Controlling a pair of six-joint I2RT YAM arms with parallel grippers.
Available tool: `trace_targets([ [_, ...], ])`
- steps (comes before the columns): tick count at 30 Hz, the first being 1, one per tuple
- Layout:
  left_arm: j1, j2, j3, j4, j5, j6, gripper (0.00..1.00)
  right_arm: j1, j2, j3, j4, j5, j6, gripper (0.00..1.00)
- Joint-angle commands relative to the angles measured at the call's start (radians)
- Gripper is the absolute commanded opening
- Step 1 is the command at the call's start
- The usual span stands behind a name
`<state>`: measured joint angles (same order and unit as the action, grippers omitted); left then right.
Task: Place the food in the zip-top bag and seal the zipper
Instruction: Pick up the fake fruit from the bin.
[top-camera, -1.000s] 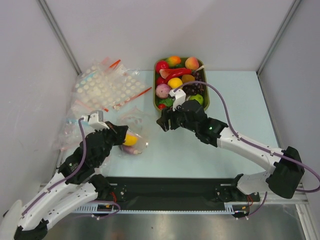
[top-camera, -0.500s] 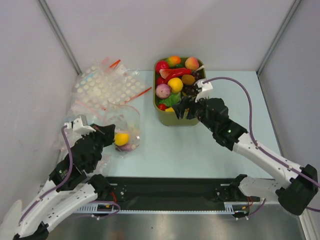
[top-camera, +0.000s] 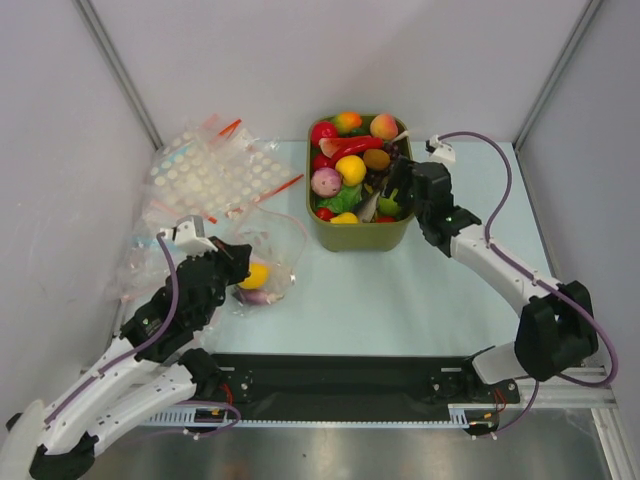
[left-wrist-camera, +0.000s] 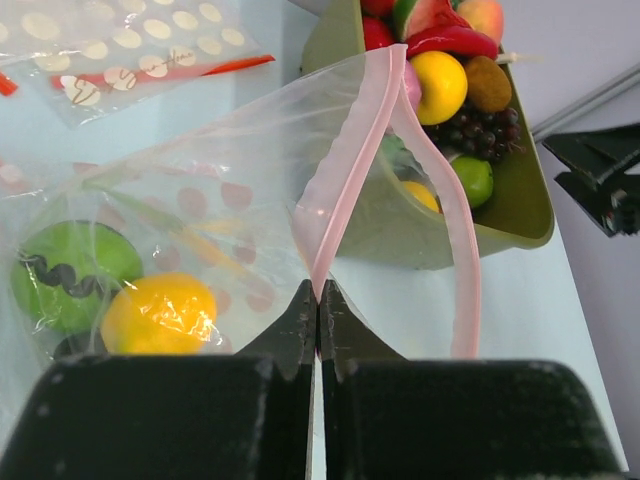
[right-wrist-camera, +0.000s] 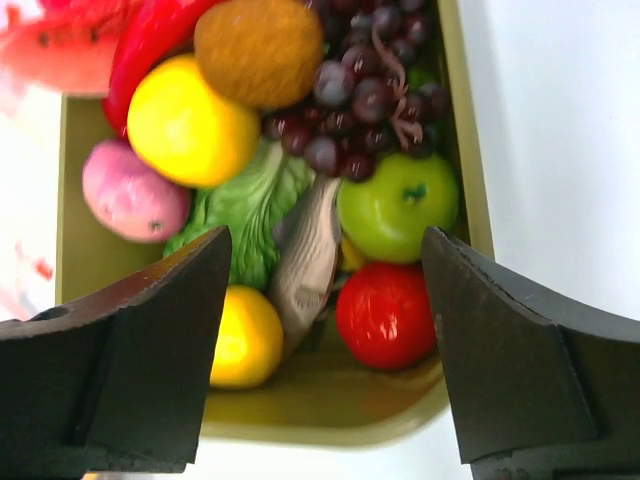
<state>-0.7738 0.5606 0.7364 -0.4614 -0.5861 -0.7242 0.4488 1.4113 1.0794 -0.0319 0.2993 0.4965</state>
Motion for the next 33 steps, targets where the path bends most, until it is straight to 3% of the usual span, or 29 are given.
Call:
trace_targets([
  [1,0.004,0.005,-0.008,0.07,0.049,0.011,0.0,-0.007,0.049,0.092,0.043,0.109,0.05,0.8],
  [6,0.004,0.016,-0.017,0.075,0.063,0.009,0.0,-0.024,0.141,0.137,0.063,0.118,0.019,0.65],
  [10,0.004,0.021,-0.019,0.078,0.075,0.012,0.0,-0.045,0.196,0.18,0.043,0.104,0.001,0.47],
  [27,0.004,0.021,-0.019,0.076,0.08,0.017,0.0,-0.09,0.27,0.198,0.058,0.104,0.042,0.45],
  [33,0.004,0.016,-0.019,0.076,0.078,0.02,0.0,-0.11,0.301,0.203,0.076,0.078,0.065,0.32],
])
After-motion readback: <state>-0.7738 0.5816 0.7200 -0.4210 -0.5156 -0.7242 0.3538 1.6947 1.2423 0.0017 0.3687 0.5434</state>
